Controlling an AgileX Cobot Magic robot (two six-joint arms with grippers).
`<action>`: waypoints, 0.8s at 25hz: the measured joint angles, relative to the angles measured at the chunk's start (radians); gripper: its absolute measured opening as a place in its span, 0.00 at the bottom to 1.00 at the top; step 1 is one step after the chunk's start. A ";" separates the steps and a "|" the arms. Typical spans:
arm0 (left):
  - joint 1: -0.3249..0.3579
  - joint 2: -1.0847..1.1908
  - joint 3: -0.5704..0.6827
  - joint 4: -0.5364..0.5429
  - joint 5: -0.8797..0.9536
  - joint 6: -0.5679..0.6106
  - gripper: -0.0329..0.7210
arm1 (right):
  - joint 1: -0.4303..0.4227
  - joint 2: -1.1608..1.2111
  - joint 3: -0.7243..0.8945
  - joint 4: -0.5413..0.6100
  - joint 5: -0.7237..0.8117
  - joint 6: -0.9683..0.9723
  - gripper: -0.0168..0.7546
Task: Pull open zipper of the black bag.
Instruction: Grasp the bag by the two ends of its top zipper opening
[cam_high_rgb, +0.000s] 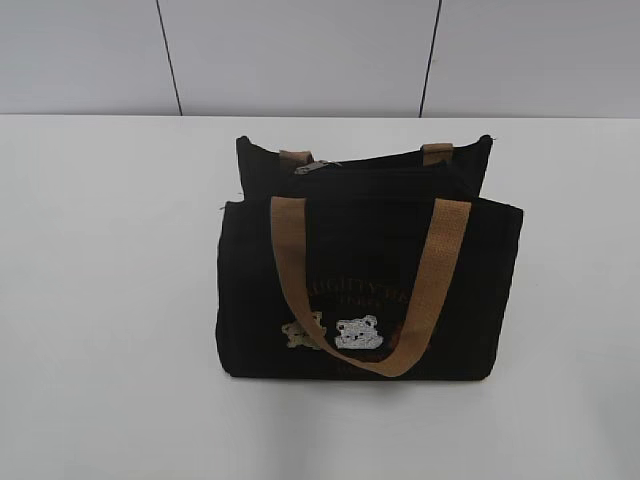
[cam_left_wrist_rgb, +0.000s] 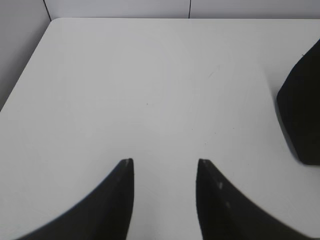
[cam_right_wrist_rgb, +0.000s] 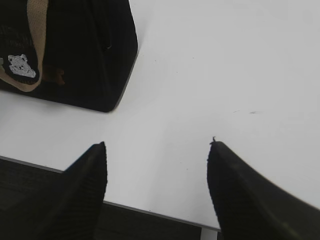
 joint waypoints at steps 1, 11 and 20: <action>0.000 0.000 0.000 0.000 0.000 0.000 0.46 | 0.000 0.000 0.000 0.000 0.000 0.000 0.65; 0.000 0.000 0.000 0.000 0.000 0.000 0.46 | 0.000 0.000 0.000 0.000 0.000 0.000 0.65; 0.000 0.000 0.000 0.000 0.000 0.000 0.46 | 0.000 0.000 0.000 0.000 0.000 0.000 0.65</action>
